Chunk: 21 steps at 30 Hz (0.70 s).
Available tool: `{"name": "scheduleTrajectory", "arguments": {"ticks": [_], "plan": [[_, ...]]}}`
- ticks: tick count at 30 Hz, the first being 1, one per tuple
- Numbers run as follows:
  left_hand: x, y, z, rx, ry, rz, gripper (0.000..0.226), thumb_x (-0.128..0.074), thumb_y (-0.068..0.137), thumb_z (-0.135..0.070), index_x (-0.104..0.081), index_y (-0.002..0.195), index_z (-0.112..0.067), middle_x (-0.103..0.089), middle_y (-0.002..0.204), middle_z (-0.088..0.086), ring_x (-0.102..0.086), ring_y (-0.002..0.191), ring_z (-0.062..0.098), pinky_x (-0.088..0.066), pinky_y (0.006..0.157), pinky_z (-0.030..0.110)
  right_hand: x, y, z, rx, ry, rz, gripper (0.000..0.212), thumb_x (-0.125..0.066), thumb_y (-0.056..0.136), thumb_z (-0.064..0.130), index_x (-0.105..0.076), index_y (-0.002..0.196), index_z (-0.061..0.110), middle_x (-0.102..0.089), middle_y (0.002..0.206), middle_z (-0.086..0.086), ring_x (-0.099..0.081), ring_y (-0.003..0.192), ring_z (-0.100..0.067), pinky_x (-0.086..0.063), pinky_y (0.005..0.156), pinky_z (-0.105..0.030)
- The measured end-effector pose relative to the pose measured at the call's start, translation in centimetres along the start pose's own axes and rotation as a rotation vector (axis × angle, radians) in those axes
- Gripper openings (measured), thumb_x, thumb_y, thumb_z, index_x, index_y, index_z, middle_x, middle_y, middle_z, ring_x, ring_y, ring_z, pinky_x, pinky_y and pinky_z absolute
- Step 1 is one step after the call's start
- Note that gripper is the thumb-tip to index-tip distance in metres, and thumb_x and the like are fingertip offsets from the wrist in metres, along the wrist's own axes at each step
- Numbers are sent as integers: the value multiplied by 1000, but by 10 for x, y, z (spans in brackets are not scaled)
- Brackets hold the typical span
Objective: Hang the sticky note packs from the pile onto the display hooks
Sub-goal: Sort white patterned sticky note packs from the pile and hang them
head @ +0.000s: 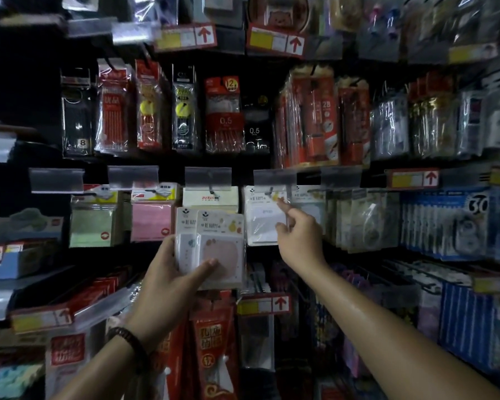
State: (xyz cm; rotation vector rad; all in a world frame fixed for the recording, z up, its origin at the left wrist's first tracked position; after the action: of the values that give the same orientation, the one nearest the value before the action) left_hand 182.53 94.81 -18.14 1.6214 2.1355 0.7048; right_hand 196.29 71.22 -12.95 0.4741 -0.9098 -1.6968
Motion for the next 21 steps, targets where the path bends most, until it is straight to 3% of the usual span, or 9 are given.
{"name": "scheduleTrajectory", "arguments": {"ticks": [3,5,6,9,11,13,17,19,21], "plan": [[-1,4,3,4,37,-6,50,-78,91,-17,-57,135,-29,-78,121,0,-81,97,21,-68,75,54,-8,8,6,21,-177,84,62,-65,104,8,-51,155,40,-53,77,13,-44,50,-1,-36,51,0],[-4,5,4,6,48,5,49,-78,92,-18,-58,134,-29,-78,121,-2,-81,98,20,-67,76,55,-8,13,7,25,-296,103,63,-65,105,10,-48,157,42,-72,116,5,-61,63,2,-43,61,1],[-5,6,5,6,50,9,48,-78,92,-18,-58,133,-29,-78,120,-2,-81,98,20,-67,76,55,-7,15,8,27,-356,101,64,-65,105,12,-47,158,44,-72,132,2,-65,69,0,-50,69,-5],[-8,8,7,17,29,11,47,-78,92,-15,-57,132,-29,-77,121,-1,-81,100,19,-68,77,50,0,15,12,4,-565,103,62,-62,106,29,-37,157,56,-76,117,-1,-66,67,-12,-65,72,-32],[-11,9,9,23,13,12,47,-79,91,-16,-58,131,-28,-77,122,0,-80,102,21,-68,79,49,4,10,15,2,-697,127,60,-54,107,43,-28,157,63,-68,111,0,-66,76,-19,-62,69,-37],[-16,10,8,19,6,8,46,-80,91,-16,-58,130,-27,-77,122,-2,-80,103,20,-68,80,48,12,1,20,26,-720,100,54,-47,107,48,-33,158,59,-59,118,1,-64,85,-22,-57,72,-37],[-29,9,5,-8,-26,-11,44,-80,90,-13,-60,128,-26,-78,120,-4,-79,103,15,-68,81,40,29,-33,28,96,-311,-30,51,-55,104,50,-51,154,38,-71,101,12,-69,86,-10,-60,72,-36],[-35,8,2,-19,-70,-21,45,-80,89,-11,-60,128,-25,-78,120,-4,-79,103,14,-68,79,35,21,-52,20,44,-22,78,63,-68,99,48,-47,158,40,-77,91,11,-74,81,-8,-64,76,-38],[-42,7,-1,-38,-81,-21,48,-81,89,-11,-60,129,-24,-78,119,-6,-79,103,13,-67,79,32,6,-72,15,-21,190,229,76,-77,96,40,-38,161,46,-79,97,3,-78,88,-21,-65,82,-47]]}}
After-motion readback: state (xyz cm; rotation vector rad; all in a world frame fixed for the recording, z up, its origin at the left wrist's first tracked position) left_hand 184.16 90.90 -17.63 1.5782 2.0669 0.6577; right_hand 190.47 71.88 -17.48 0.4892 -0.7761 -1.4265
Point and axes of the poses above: each hand's wrist, its own y-axis towards the middle knuckle, its own x-axis out of the back of the hand, z = x × y, the point moved 7 cm from there along y, towards the middle knuckle
